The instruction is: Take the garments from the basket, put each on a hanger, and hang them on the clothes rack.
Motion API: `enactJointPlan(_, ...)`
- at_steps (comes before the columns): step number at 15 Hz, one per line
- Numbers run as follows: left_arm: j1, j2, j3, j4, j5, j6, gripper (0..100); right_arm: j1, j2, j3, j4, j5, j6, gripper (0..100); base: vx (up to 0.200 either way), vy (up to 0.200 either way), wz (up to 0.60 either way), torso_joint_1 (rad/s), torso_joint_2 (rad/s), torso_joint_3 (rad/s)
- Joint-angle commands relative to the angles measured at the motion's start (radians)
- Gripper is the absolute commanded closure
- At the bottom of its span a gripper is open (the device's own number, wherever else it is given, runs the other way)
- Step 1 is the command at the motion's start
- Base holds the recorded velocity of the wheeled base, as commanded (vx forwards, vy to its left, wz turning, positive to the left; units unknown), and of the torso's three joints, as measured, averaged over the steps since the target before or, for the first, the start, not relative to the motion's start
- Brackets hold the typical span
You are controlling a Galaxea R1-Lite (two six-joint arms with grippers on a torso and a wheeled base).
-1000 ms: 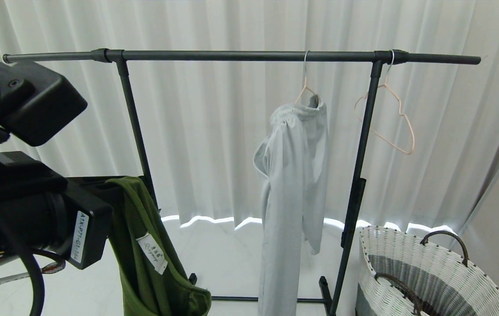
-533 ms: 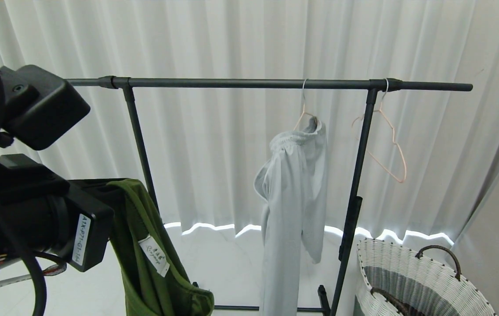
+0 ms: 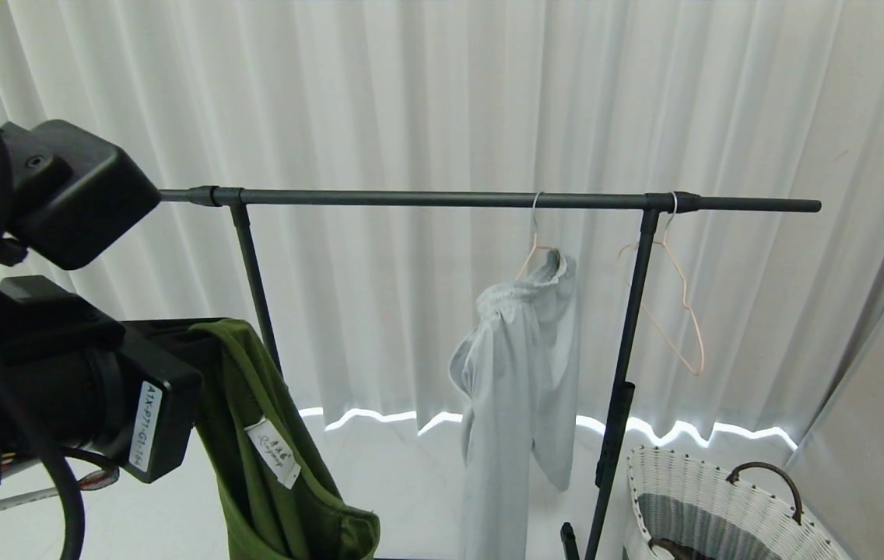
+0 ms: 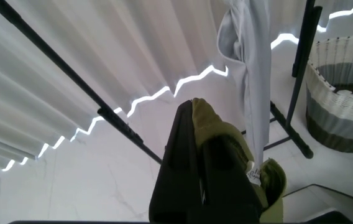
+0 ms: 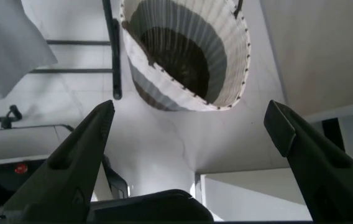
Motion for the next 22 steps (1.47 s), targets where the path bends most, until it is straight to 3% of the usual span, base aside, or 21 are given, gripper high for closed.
enactJointPlan(1, 0.007, 0.0, 0.027, -0.027, 0.0, -0.001, 100, -0.005, -0.036, 0.0, 0.0, -0.001, -0.006, 0, 0.0, 0.0, 0.0, 0.188, -0.42, -0.217)
enactJointPlan(4, 0.007, -0.02, 0.073, -0.093, 0.0, 0.018, 100, -0.009, -0.145, -0.04, 0.024, 0.014, -0.098, 0, 0.0, 0.0, 0.0, 0.074, -0.15, -0.08)
enactJointPlan(7, 0.013, -0.053, 0.088, -0.093, -0.005, 0.056, 100, -0.043, -0.014, -0.367, 0.202, 0.044, -0.089, 0, 0.0, 0.0, 0.0, 0.0, 0.0, 0.0)
enactJointPlan(10, 0.018, -0.08, 0.12, -0.091, -0.006, 0.059, 100, -0.054, 0.113, -0.554, 0.236, 0.037, -0.091, 0, 0.0, 0.0, 0.0, 0.0, 0.0, 0.0)
enactJointPlan(15, 0.019, -0.082, 0.129, -0.093, -0.006, 0.062, 100, -0.054, 0.127, -0.568, 0.236, 0.036, -0.108, 0, 0.0, 0.16, 0.0, 0.001, 0.0, 0.001)
enactJointPlan(22, 0.019, -0.074, 0.129, -0.093, -0.006, 0.067, 100, -0.054, 0.139, -0.574, 0.225, 0.039, -0.137, 0, 0.029, 0.0, 0.0, 0.001, 0.0, 0.0)
